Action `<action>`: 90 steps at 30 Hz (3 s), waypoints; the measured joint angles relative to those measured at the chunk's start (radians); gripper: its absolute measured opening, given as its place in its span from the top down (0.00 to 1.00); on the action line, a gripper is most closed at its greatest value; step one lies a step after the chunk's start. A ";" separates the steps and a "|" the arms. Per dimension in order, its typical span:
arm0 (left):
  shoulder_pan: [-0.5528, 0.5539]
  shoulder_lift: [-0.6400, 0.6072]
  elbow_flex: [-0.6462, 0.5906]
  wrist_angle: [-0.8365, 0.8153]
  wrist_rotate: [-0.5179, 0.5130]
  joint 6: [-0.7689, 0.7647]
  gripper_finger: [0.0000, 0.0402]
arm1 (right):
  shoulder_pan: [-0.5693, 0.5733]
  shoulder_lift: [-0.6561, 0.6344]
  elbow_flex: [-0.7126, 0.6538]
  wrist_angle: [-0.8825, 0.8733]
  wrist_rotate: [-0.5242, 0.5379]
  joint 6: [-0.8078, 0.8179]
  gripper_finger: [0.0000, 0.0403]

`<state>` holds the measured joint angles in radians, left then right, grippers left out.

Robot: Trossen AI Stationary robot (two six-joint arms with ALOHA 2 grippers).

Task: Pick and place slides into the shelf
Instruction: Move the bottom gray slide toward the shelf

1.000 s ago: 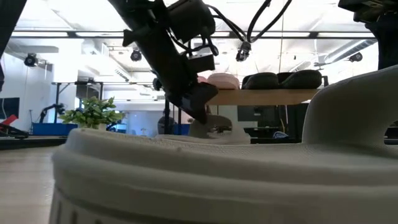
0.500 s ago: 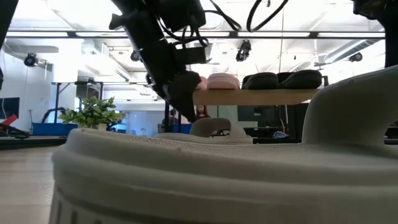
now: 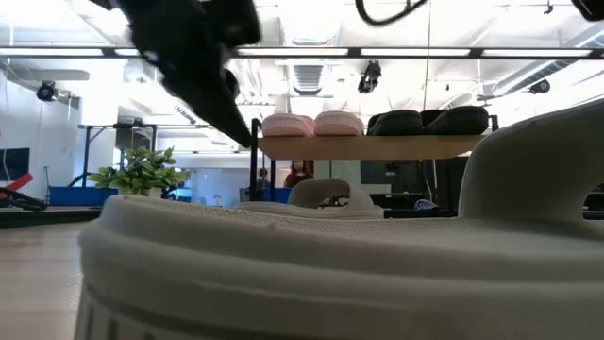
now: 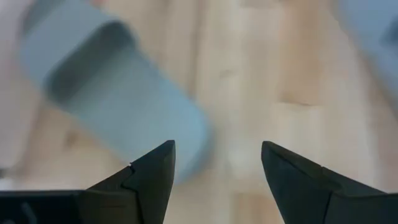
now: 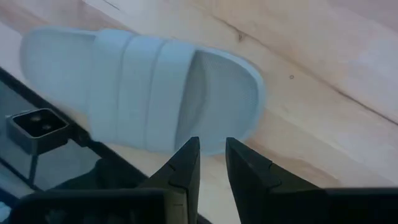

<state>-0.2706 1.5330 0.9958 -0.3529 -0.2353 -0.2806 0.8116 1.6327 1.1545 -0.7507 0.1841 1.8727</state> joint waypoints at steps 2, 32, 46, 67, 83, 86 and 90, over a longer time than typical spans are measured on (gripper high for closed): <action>-0.026 -0.015 -0.038 0.056 0.006 -0.006 0.44 | 0.000 0.020 0.000 0.013 -0.003 -0.014 0.83; -0.275 0.276 0.010 0.351 0.322 -0.212 0.94 | 0.078 0.081 -0.011 0.135 -0.027 0.049 0.83; -0.334 0.368 0.036 0.498 0.362 -0.150 0.99 | 0.124 0.084 -0.016 0.173 0.000 0.199 0.83; -0.306 0.537 0.193 0.589 0.308 -0.062 0.99 | 0.104 0.306 0.019 0.463 0.056 0.173 0.83; -0.133 0.539 0.200 0.616 0.220 0.047 0.99 | -0.187 0.258 -0.009 -0.028 0.214 -0.103 0.83; -0.089 0.539 0.199 0.614 0.216 0.057 0.99 | -0.267 0.258 -0.019 -0.028 0.219 -0.200 0.83; -0.043 0.539 0.192 0.600 0.209 0.055 0.99 | -0.341 0.253 -0.027 -0.031 0.230 -0.256 0.83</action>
<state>-0.3138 2.0722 1.1874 0.2468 -0.0262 -0.2259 0.4702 1.8853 1.1278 -0.7818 0.4136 1.6165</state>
